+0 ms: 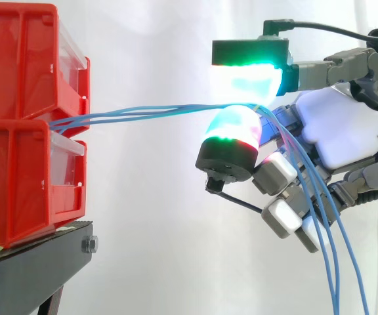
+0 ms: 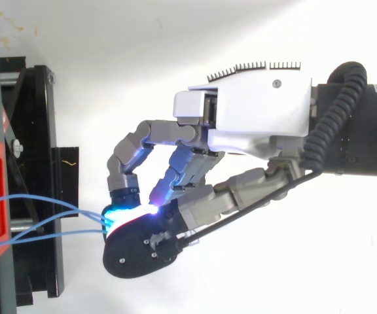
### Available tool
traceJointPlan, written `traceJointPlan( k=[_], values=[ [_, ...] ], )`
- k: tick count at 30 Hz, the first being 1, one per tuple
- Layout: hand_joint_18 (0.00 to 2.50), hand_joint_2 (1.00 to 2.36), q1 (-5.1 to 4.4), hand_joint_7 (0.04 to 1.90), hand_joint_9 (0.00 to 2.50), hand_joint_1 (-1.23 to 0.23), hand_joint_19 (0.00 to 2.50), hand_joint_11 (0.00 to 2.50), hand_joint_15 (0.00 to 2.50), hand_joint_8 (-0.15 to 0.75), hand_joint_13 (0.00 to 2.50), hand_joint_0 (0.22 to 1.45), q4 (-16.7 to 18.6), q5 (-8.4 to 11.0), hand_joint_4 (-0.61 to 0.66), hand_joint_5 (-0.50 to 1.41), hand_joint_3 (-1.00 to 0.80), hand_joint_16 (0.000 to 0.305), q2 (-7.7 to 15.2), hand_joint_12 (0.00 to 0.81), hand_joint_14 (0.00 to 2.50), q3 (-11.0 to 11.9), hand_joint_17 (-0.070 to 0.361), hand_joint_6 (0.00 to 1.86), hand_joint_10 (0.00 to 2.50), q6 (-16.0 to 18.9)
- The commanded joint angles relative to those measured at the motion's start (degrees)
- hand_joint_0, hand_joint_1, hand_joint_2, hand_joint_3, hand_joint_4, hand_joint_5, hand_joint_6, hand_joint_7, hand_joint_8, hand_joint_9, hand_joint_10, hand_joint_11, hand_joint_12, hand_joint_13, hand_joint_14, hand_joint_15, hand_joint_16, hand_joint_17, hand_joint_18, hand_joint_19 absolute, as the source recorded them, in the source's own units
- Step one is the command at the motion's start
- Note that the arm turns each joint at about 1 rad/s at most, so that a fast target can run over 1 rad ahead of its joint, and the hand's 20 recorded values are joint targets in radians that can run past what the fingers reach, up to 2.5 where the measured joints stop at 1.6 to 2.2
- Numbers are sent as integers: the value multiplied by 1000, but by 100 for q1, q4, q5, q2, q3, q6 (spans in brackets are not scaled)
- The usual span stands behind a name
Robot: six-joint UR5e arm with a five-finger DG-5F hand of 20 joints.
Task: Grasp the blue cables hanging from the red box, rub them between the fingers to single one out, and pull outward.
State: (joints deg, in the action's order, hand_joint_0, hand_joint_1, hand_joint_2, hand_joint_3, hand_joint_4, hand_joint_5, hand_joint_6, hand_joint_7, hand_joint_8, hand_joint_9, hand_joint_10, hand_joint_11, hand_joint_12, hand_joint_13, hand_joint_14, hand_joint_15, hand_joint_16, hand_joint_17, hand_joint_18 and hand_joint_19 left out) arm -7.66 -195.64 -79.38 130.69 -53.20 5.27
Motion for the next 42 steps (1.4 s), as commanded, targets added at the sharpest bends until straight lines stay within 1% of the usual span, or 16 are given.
traceJointPlan(
  k=[1,13,17,20,26,28,31,33,36,38,40,42],
  values=[
    [824,1019,1,944,968,-824,541,741,544,324,873,642,0,1,28,-198,-116,51,0,421,18,3,114,917,15,0],
    [813,1016,1,900,915,-899,501,734,531,304,856,709,0,1,46,-210,-276,49,0,408,20,3,110,916,17,0],
    [815,1006,1,906,921,-923,492,736,527,303,857,723,0,1,52,-208,-427,49,0,405,20,3,110,917,16,0],
    [817,1002,1,906,942,-903,507,743,534,303,870,695,0,1,53,-205,-469,48,0,408,19,3,109,917,16,0],
    [825,1004,1,921,978,-809,536,730,541,316,889,633,0,-7,76,-195,-453,49,0,418,19,-6,110,909,16,0],
    [827,1005,1,934,988,-803,533,735,548,323,895,629,0,-7,74,-193,-445,49,0,419,19,3,110,907,14,0],
    [830,1011,1,963,1009,-789,526,749,541,327,899,646,0,1,41,-188,-361,49,0,419,20,-6,110,906,16,0],
    [836,1017,1,987,1006,-806,526,740,540,327,905,657,0,-7,16,-192,-273,49,0,421,18,3,111,914,16,0],
    [842,1018,1,986,982,-822,523,740,537,323,900,671,0,1,2,-204,-208,49,0,420,18,3,111,922,16,0],
    [846,1021,1,973,972,-828,514,731,539,320,897,682,0,-7,10,-209,-193,49,0,421,18,-6,111,921,17,0],
    [846,1018,1,956,967,-824,514,725,534,317,891,686,0,1,26,-210,-220,49,0,420,18,-6,111,920,17,0],
    [844,1015,1,936,971,-802,529,704,538,312,892,656,0,1,59,-206,-259,49,0,420,18,3,111,909,14,0]
  ],
)
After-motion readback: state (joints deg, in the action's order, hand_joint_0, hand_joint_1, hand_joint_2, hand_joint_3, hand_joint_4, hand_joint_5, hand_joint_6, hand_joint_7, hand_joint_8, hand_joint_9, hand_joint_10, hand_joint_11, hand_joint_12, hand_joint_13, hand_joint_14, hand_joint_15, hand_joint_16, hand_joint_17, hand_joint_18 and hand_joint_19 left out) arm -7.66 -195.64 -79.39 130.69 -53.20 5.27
